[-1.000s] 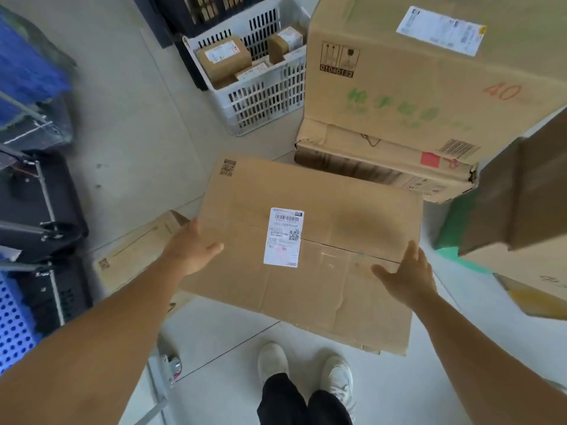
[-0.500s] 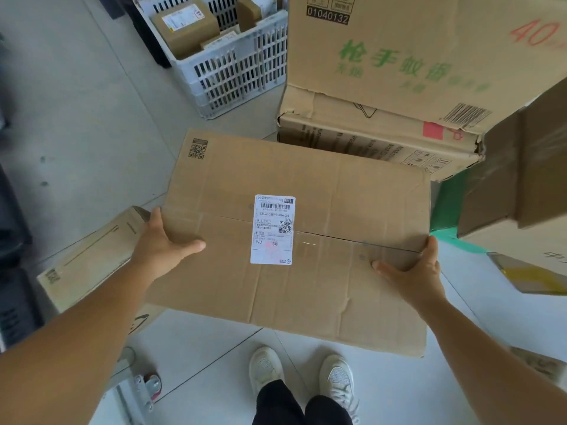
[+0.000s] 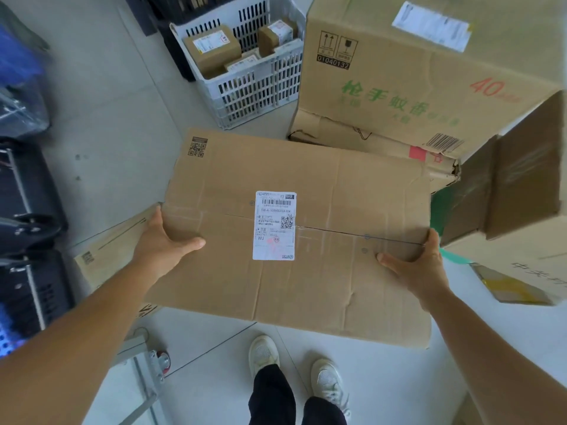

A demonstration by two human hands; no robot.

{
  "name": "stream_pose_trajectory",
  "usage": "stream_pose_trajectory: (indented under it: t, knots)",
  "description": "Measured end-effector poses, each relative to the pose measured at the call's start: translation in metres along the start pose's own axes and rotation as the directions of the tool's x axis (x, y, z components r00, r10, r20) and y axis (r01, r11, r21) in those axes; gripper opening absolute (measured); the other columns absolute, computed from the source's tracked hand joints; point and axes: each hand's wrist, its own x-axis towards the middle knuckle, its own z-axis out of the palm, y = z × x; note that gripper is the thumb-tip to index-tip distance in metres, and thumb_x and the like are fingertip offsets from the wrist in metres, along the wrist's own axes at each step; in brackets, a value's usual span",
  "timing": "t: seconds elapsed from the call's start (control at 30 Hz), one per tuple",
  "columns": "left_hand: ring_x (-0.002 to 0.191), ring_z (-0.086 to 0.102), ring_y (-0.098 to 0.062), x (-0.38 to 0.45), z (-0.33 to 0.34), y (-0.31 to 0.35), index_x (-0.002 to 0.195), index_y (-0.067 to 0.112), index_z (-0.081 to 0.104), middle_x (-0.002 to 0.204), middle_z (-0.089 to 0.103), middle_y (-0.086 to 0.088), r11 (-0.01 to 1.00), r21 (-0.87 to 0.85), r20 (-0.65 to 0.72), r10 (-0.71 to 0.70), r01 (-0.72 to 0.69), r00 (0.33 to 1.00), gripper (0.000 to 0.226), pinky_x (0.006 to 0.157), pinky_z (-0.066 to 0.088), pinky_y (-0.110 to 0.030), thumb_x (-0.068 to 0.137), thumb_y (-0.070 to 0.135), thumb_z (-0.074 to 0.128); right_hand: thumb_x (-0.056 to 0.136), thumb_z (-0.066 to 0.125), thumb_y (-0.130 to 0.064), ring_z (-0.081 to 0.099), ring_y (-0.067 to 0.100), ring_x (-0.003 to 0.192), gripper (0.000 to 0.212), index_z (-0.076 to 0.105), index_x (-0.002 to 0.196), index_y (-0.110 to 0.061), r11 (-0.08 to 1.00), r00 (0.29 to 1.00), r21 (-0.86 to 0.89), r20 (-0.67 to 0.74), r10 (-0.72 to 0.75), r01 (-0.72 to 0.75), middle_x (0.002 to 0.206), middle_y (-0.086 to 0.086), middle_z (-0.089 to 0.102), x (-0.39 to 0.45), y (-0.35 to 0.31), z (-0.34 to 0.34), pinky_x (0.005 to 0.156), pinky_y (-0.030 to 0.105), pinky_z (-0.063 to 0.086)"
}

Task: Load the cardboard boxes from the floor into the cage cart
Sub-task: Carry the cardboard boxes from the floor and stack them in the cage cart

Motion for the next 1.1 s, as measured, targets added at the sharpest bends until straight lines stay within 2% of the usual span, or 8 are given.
stream_pose_trajectory:
  t: [0.13,0.3,0.47,0.6,0.73,0.8,0.9,1.1]
  knots:
    - [0.141,0.031,-0.025,-0.039,-0.032,0.014,0.153,0.017,0.014,0.155,0.028,-0.005,1.000,-0.005,-0.080,-0.008,0.007,0.997,0.110,0.113,0.027,-0.041,0.070,0.033,0.083,0.065,0.088,-0.031,0.045,0.024,0.108,0.097,0.028,0.141,-0.027,0.996,0.996,0.017,0.027,-0.083,0.082,0.130,0.006,0.043,-0.015,-0.033,-0.029,0.091,0.047,0.050]
    - [0.138,0.034,-0.027,-0.097,-0.074,0.032,0.153,0.022,0.012,0.153,0.031,-0.004,0.995,-0.093,-0.151,-0.051,0.038,0.987,0.111,0.112,0.031,-0.043,0.070,0.038,0.083,0.063,0.089,-0.034,0.049,0.029,0.111,0.098,0.029,0.140,-0.027,0.983,0.980,0.044,0.076,-0.182,0.179,0.132,0.007,0.044,-0.032,-0.076,-0.067,0.089,0.051,0.053]
    - [0.127,0.047,-0.030,-0.164,-0.120,0.040,0.148,0.026,0.024,0.144,0.043,-0.003,0.980,-0.194,-0.215,-0.090,0.048,0.972,0.111,0.103,0.042,-0.050,0.059,0.046,0.087,0.042,0.086,-0.056,0.054,0.031,0.115,0.121,0.024,0.143,-0.036,0.961,0.952,0.044,0.134,-0.277,0.274,0.140,0.003,0.044,-0.056,-0.119,-0.103,0.087,0.053,0.054]
    - [0.122,0.048,-0.030,-0.217,-0.151,0.044,0.146,0.025,0.024,0.139,0.044,-0.005,0.980,-0.199,-0.308,-0.092,0.031,0.947,0.105,0.100,0.043,-0.048,0.063,0.043,0.086,0.057,0.089,-0.045,0.050,0.030,0.121,0.112,0.024,0.147,-0.029,0.928,0.916,0.020,0.154,-0.370,0.372,0.143,0.004,0.044,-0.083,-0.154,-0.123,0.095,0.047,0.048]
    - [0.120,0.047,-0.032,-0.267,-0.182,0.042,0.145,0.021,0.025,0.138,0.043,-0.009,0.970,-0.244,-0.387,-0.120,0.024,0.914,0.097,0.097,0.041,-0.049,0.069,0.035,0.084,0.036,0.084,-0.063,0.052,0.030,0.120,0.127,0.024,0.145,-0.033,0.905,0.885,0.038,0.198,-0.422,0.423,0.139,0.003,0.047,-0.111,-0.188,-0.131,0.094,0.051,0.051]
    - [0.123,0.046,-0.033,-0.291,-0.201,0.038,0.147,0.019,0.024,0.140,0.042,-0.010,0.968,-0.251,-0.438,-0.131,0.019,0.889,0.098,0.099,0.039,-0.048,0.071,0.033,0.083,0.037,0.085,-0.065,0.055,0.028,0.117,0.124,0.028,0.143,-0.030,0.885,0.857,0.047,0.227,-0.462,0.464,0.136,0.003,0.049,-0.126,-0.206,-0.133,0.092,0.048,0.052]
    - [0.126,0.045,-0.033,-0.327,-0.231,0.030,0.148,0.017,0.024,0.143,0.042,-0.010,0.967,-0.255,-0.509,-0.144,0.011,0.848,0.099,0.102,0.037,-0.048,0.071,0.036,0.083,0.056,0.090,-0.044,0.054,0.026,0.118,0.107,0.034,0.144,-0.021,0.836,0.803,0.091,0.236,-0.547,0.542,0.134,0.003,0.051,-0.162,-0.236,-0.138,0.090,0.040,0.049]
    - [0.122,0.048,-0.030,-0.409,-0.295,0.003,0.144,0.019,0.031,0.139,0.046,-0.006,0.951,-0.305,-0.648,-0.172,-0.045,0.742,0.094,0.098,0.038,-0.043,0.068,0.036,0.084,0.062,0.090,-0.036,0.054,0.026,0.119,0.092,0.040,0.137,-0.021,0.720,0.667,0.178,0.278,-0.691,0.671,0.133,0.003,0.055,-0.242,-0.289,-0.145,0.100,0.049,0.046]
